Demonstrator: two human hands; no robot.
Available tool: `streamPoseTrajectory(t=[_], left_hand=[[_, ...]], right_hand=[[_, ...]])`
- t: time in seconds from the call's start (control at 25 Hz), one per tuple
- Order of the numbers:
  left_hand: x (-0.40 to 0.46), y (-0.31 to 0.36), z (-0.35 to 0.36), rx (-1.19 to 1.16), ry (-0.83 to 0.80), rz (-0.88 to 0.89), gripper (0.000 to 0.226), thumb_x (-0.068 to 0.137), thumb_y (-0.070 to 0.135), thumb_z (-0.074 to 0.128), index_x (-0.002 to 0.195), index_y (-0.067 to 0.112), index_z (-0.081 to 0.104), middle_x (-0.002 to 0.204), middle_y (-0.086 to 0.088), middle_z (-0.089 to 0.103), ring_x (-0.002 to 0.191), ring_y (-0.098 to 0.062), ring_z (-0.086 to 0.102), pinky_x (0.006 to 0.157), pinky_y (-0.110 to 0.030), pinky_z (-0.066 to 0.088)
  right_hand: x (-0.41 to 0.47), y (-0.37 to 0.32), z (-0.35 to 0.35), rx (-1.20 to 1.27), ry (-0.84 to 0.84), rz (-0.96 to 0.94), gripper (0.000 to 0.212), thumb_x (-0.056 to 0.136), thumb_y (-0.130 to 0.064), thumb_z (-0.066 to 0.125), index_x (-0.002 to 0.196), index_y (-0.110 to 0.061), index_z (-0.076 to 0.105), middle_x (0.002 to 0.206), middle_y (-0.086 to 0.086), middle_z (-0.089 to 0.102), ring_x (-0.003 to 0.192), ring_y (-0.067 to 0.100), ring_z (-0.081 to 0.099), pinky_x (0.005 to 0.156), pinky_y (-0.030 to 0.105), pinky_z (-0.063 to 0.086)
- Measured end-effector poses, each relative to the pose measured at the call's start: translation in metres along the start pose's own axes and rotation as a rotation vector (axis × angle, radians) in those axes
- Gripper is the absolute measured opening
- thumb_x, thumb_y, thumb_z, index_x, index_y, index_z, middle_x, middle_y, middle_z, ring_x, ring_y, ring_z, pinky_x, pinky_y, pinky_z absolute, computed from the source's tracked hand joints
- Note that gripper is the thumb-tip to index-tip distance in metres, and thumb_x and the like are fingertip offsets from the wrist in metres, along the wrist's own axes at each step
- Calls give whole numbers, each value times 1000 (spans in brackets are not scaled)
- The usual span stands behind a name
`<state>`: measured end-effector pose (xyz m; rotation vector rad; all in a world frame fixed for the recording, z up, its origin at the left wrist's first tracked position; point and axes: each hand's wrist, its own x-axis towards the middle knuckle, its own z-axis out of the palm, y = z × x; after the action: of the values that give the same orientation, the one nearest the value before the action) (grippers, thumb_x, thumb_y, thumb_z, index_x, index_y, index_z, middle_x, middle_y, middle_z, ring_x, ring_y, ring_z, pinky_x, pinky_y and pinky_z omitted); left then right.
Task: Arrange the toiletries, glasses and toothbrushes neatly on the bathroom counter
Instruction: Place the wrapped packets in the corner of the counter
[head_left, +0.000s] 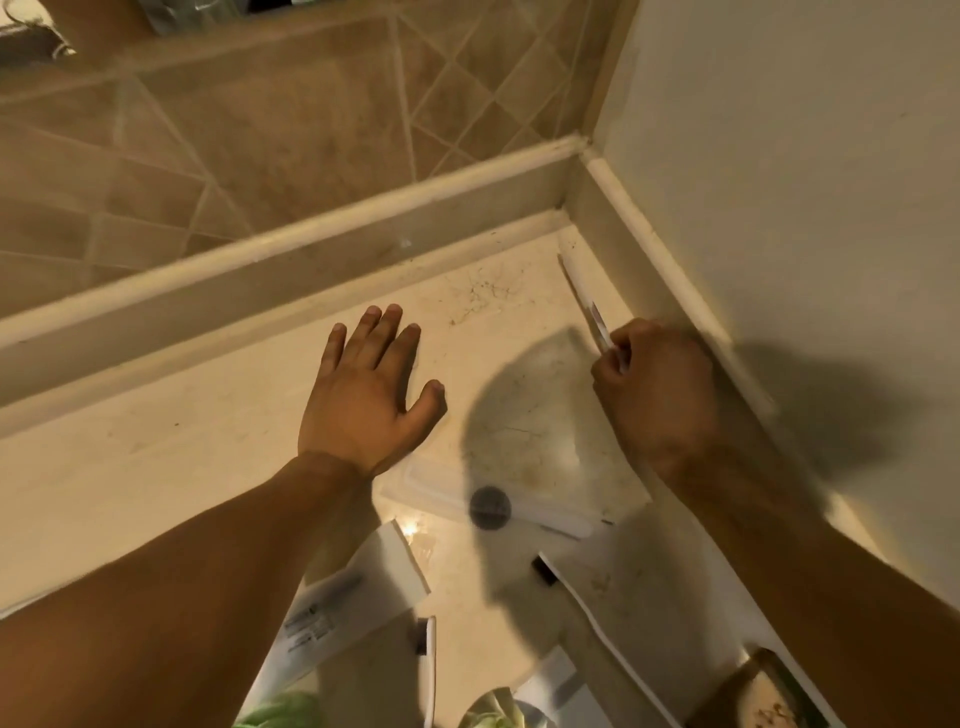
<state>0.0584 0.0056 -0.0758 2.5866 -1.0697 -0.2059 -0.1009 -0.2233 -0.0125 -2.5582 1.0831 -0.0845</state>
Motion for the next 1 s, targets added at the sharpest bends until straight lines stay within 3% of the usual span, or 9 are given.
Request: streamPoseTrajectory(t=[0.12, 0.36, 0.6, 0.8, 0.88, 1.0], left_hand=[[0, -2, 2, -8, 16, 5, 75, 95, 62, 32, 157, 21, 42, 171, -1, 25, 159, -16, 11, 130, -41, 0], [1, -3, 0, 17, 5, 14, 73, 97, 60, 31, 158, 22, 41, 171, -1, 24, 159, -17, 11, 130, -40, -1], [1, -5, 1, 48, -16, 36, 80, 97, 68, 21, 159, 20, 38, 171, -4, 22, 160, -22, 10, 130, -45, 0], [1, -4, 1, 57, -23, 29, 82, 97, 69, 18, 159, 19, 38, 171, -4, 22, 160, -23, 11, 130, -47, 2], [1, -5, 1, 59, -29, 26, 83, 96, 70, 16, 160, 20, 37, 171, -3, 21, 160, -22, 10, 130, -47, 2], [2, -5, 3, 65, -25, 24, 83, 96, 70, 17, 160, 20, 37, 171, -3, 21, 160, -21, 10, 130, -46, 1]], right_hand=[[33, -13, -3, -85, 64, -118, 17, 97, -17, 58, 105, -5, 67, 102, 12, 63, 88, 27, 61, 79, 34, 52], [75, -25, 2, -412, -45, -161, 28, 99, -18, 57, 123, -4, 64, 110, 16, 63, 94, 37, 65, 79, 36, 53], [83, -27, 12, -422, -118, -154, 34, 99, -17, 58, 133, -15, 60, 111, 15, 65, 95, 35, 67, 84, 38, 57], [56, -35, 20, -240, -3, -196, 33, 97, -25, 50, 122, -4, 57, 118, 12, 55, 105, 28, 55, 81, 34, 47], [42, -39, 26, -249, -19, -245, 42, 100, -28, 48, 131, -1, 55, 131, 13, 57, 120, 28, 55, 96, 32, 47], [35, -43, 35, -252, -112, -234, 60, 106, -42, 40, 153, -5, 37, 160, 11, 39, 147, 28, 38, 119, 35, 30]])
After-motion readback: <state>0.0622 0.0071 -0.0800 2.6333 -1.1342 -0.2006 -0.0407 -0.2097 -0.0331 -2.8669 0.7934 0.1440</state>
